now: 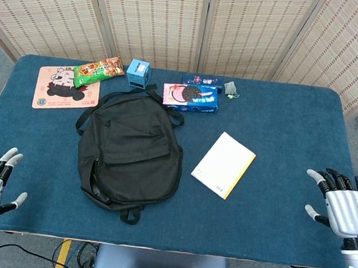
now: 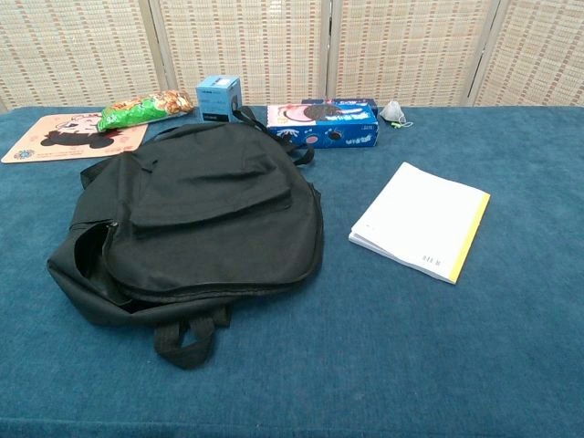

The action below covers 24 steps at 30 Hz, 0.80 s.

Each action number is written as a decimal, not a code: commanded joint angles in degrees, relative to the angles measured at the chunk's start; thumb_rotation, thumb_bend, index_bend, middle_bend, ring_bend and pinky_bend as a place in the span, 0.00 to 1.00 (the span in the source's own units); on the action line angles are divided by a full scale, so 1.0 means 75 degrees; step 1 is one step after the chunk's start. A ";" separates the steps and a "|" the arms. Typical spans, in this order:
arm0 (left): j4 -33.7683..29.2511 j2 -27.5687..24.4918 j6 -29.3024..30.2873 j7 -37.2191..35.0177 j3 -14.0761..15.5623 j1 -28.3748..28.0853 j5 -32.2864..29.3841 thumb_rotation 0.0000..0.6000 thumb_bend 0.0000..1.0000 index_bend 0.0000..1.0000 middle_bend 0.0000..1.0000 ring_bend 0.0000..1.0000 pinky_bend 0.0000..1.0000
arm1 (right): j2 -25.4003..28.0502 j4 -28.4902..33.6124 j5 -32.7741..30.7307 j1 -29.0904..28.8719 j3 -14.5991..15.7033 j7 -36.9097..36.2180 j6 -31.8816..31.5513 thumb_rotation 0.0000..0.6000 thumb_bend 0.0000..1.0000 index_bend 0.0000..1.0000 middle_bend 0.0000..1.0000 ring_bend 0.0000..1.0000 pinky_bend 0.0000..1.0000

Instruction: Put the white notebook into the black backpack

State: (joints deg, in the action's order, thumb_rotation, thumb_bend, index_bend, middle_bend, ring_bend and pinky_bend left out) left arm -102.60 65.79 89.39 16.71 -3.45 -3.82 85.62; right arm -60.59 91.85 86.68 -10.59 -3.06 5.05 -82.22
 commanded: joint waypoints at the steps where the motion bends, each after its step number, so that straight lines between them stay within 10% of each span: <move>1: -0.0013 -0.0004 -0.0018 0.0015 0.0008 -0.0003 0.0000 1.00 0.22 0.14 0.12 0.15 0.14 | -0.0004 0.0000 0.0009 -0.0007 0.0007 -0.0010 0.0044 1.00 0.15 0.22 0.28 0.16 0.22; 24: -0.0102 -0.0046 0.0184 0.0046 0.0051 0.0154 0.0064 1.00 0.22 0.14 0.12 0.15 0.14 | -0.1313 -0.1010 0.0268 -0.2145 -0.0275 0.0062 0.2841 1.00 0.13 0.22 0.26 0.16 0.22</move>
State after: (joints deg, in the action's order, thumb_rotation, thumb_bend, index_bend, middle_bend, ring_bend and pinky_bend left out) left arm -103.35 65.45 90.77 17.05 -3.08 -2.67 86.11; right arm -68.20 86.07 88.29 -24.46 -4.93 5.79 -63.29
